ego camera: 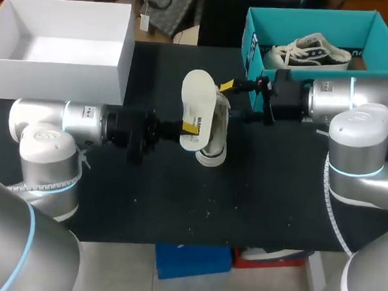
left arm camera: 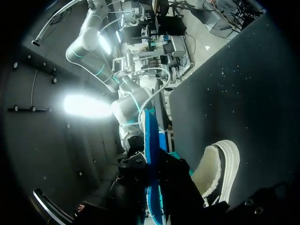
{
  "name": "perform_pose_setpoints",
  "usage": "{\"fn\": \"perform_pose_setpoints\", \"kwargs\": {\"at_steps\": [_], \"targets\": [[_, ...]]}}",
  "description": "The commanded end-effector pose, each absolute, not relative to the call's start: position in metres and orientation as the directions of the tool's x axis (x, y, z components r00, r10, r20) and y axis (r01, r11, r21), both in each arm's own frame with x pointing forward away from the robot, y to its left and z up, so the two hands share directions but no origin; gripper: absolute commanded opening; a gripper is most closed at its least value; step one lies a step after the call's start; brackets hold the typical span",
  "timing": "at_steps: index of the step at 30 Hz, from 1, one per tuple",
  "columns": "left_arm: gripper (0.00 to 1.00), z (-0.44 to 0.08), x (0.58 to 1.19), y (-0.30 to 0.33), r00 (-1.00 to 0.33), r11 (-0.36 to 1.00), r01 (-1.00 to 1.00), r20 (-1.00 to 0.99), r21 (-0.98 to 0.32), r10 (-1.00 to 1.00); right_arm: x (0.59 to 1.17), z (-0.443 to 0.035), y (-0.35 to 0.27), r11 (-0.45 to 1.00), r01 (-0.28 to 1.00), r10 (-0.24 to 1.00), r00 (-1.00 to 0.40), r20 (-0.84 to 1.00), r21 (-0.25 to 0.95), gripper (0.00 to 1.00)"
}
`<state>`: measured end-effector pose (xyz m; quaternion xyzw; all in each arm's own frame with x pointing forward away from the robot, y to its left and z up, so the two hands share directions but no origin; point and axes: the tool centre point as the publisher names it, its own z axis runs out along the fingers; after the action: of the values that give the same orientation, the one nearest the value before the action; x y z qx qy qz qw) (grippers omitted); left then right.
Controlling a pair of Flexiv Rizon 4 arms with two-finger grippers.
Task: Take the shoe out of the shoebox, open the shoe tongue, remove and reinsert the insole, then place the shoe into the shoebox
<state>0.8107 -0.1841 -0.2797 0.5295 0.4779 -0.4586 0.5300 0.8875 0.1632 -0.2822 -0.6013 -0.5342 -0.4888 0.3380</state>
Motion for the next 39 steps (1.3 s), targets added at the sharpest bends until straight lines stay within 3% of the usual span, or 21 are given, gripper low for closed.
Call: {"fn": "perform_pose_setpoints", "kwargs": {"at_steps": [1,11,17,30,32,34,37,39], "targets": [[0.0,-0.28,0.816,-0.187,0.115,-0.007,0.993,-0.993,0.115,0.033,0.887,-0.283,0.164,-0.204,0.972,0.311,-0.049,0.949,0.117,1.0],[0.0,-0.28,0.816,-0.187,0.115,-0.007,0.993,-0.993,0.115,0.033,0.887,-0.283,0.164,-0.204,0.972,0.311,-0.049,0.949,0.117,1.0],[0.0,-0.28,0.816,-0.187,0.115,-0.007,0.993,-0.993,0.115,0.033,0.886,-0.275,0.171,-0.11,0.988,0.26,-0.079,0.963,0.11,1.0],[0.0,-0.28,0.816,-0.187,0.115,-0.007,0.993,-0.993,0.115,0.033,0.87,-0.282,0.19,-0.092,0.993,0.184,-0.054,0.981,0.072,1.0],[0.0,-0.28,0.816,-0.187,0.115,-0.007,0.993,-0.993,0.115,0.033,0.869,-0.284,0.192,-0.101,0.992,0.185,-0.054,0.981,0.073,0.98],[0.0,-0.28,0.816,-0.187,0.115,-0.007,0.993,-0.993,0.115,0.033,0.869,-0.286,0.194,-0.114,0.99,0.185,-0.058,0.981,0.08,0.82],[0.0,-0.28,0.816,-0.187,0.115,-0.007,0.993,-0.993,0.115,0.033,0.871,-0.286,0.198,-0.116,0.989,0.186,-0.07,0.98,0.092,0.8],[0.0,-0.28,0.816,-0.187,0.115,-0.007,0.993,-0.993,0.115,0.033,0.872,-0.286,0.199,-0.115,0.989,0.189,-0.074,0.979,0.097,0.61]]}}
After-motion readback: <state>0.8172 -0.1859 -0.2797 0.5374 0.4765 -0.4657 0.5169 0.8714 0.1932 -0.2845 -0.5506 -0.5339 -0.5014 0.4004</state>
